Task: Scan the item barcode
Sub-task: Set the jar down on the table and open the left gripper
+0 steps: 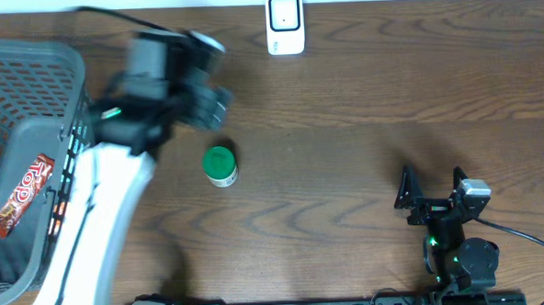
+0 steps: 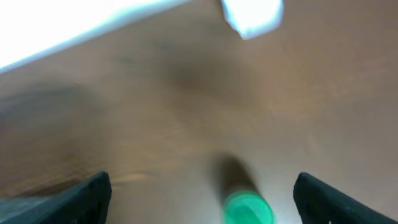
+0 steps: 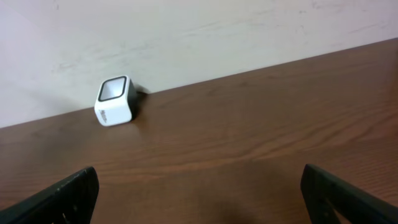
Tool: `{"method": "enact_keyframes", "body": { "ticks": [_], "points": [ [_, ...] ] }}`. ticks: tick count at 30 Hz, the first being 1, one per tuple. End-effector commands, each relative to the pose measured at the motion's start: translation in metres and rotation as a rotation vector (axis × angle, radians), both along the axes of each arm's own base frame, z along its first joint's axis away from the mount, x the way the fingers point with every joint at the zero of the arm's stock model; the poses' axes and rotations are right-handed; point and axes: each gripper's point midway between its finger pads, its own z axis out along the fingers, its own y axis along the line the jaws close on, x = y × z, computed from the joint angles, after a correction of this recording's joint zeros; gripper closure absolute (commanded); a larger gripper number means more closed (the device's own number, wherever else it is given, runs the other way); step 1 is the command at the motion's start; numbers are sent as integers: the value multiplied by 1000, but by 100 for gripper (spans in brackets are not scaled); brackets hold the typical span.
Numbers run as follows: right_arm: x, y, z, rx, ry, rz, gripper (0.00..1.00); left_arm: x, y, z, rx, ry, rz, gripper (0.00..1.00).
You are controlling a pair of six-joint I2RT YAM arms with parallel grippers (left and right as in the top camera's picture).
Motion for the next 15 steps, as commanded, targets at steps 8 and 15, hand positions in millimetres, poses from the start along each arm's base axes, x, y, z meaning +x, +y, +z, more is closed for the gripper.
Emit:
{"method": "enact_keyframes", "body": {
  "ticks": [8, 15],
  "points": [
    [0, 2, -1, 9, 1, 6, 1, -58, 244, 47, -457, -155, 1115, 2],
    [0, 2, -1, 9, 1, 6, 1, -124, 334, -47, -322, 122, 1517, 2]
  ]
}}
